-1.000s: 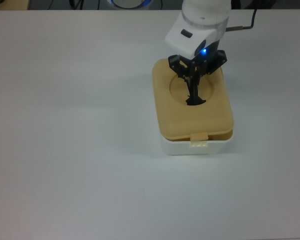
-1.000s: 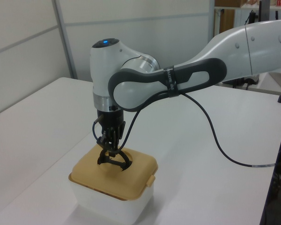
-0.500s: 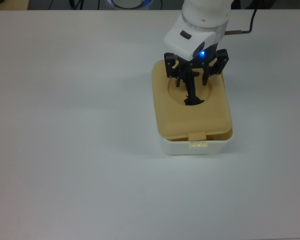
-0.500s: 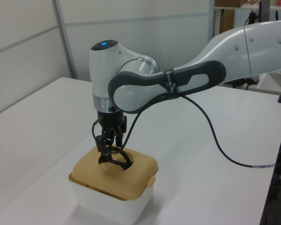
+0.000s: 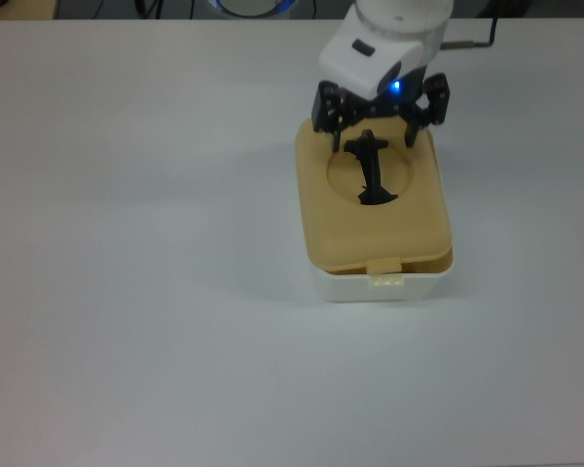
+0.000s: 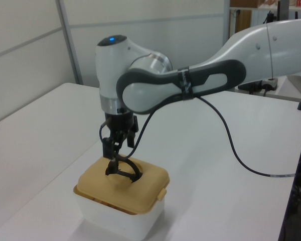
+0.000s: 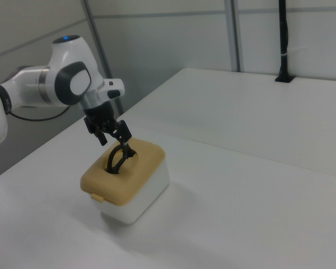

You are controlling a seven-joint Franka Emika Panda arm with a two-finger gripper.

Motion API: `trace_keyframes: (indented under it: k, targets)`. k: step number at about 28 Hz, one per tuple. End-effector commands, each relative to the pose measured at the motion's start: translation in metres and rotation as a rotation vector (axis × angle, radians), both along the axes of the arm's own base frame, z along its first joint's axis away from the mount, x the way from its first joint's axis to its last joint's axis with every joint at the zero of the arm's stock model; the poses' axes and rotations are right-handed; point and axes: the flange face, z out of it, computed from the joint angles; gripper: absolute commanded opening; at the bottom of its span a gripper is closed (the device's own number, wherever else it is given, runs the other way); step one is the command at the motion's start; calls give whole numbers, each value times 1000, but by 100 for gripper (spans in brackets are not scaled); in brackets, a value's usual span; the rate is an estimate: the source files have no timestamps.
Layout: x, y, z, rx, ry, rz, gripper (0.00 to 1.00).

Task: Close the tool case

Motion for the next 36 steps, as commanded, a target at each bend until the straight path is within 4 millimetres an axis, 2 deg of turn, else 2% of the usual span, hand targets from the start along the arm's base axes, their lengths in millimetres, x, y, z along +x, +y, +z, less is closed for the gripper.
trace_keyframes:
  k: [1,4,8,16,25,33,36]
  targets:
    - [-13,-13,24,-32,47,17,100]
    - [-14,-21,33,-29,37,12,100]
    - [-15,-44,49,-17,20,11,100]
    - [-11,-112,65,12,27,-17,100]
    - [-31,-171,83,-2,93,-18,100]
    - [-45,-206,94,-5,125,-28,100]
    - [-45,-213,96,-5,120,-26,100]
